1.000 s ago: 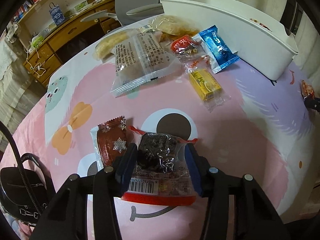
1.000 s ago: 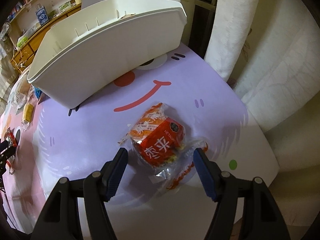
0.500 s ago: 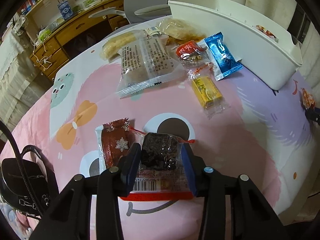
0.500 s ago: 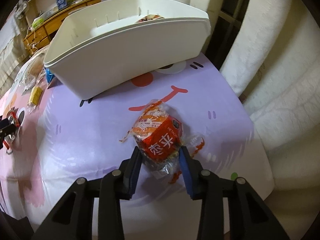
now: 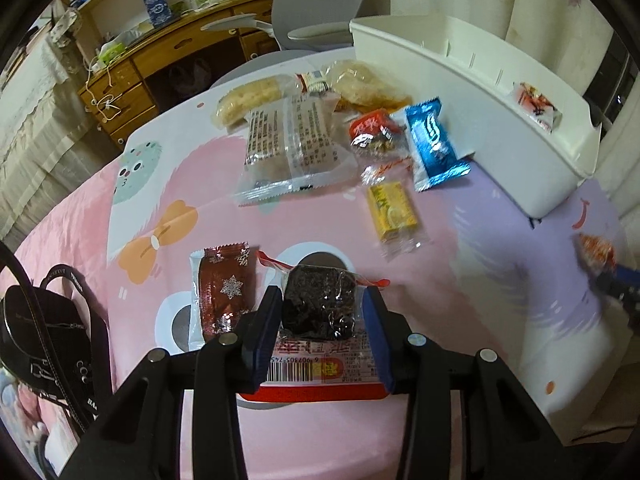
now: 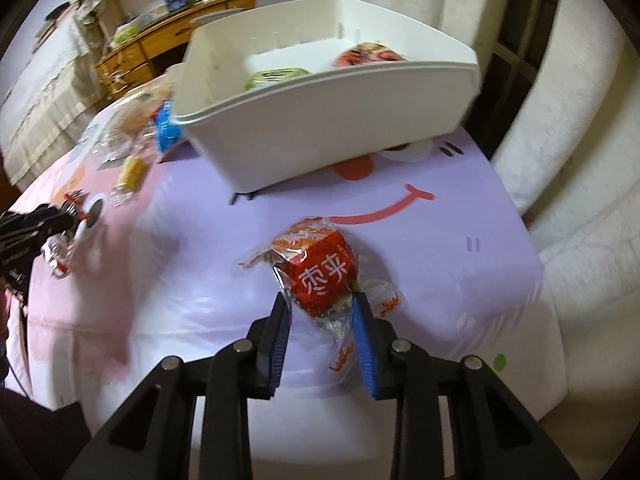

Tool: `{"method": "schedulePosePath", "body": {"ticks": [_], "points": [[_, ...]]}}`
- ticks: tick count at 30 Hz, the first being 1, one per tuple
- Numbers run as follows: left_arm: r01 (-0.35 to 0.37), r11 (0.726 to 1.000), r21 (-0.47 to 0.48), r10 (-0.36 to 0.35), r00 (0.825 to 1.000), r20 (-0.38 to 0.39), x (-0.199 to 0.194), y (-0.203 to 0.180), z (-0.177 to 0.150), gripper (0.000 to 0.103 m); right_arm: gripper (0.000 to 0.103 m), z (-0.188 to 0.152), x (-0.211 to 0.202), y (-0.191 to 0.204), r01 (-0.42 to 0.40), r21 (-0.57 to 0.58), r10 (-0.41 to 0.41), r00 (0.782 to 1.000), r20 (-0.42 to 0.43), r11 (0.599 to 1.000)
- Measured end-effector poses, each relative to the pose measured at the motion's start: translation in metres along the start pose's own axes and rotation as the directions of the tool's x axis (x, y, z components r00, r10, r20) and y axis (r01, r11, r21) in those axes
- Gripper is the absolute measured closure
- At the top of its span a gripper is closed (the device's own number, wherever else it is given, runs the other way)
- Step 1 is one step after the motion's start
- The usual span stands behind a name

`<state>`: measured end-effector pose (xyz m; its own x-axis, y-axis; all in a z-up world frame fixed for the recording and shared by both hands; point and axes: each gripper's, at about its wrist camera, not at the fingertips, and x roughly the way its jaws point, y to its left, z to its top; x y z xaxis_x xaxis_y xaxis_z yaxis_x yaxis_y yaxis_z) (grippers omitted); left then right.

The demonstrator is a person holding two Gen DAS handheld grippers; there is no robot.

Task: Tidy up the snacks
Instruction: 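Carry the chocolate packet with the left gripper while the right gripper carries the red cake into the tray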

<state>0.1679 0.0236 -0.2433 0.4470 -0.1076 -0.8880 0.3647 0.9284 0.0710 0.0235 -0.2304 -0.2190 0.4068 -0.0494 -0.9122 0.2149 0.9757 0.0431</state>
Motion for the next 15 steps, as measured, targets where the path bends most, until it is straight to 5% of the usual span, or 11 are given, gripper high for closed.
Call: {"method": "schedulePosePath", "body": {"ticks": [8,15], "points": [[-0.006,0.998,-0.057,0.008,0.999,0.041,-0.038,-0.02,0.01,0.063,0.076,0.008,-0.013,0.022,-0.146,-0.105,0.147,0.989,-0.002,0.984],[0.009,0.995,-0.098,0.002,0.993,0.116,-0.076,-0.04,0.032,0.063,0.076,0.024,-0.037,0.042,-0.272,-0.267,0.292,0.956,0.039,0.924]]}}
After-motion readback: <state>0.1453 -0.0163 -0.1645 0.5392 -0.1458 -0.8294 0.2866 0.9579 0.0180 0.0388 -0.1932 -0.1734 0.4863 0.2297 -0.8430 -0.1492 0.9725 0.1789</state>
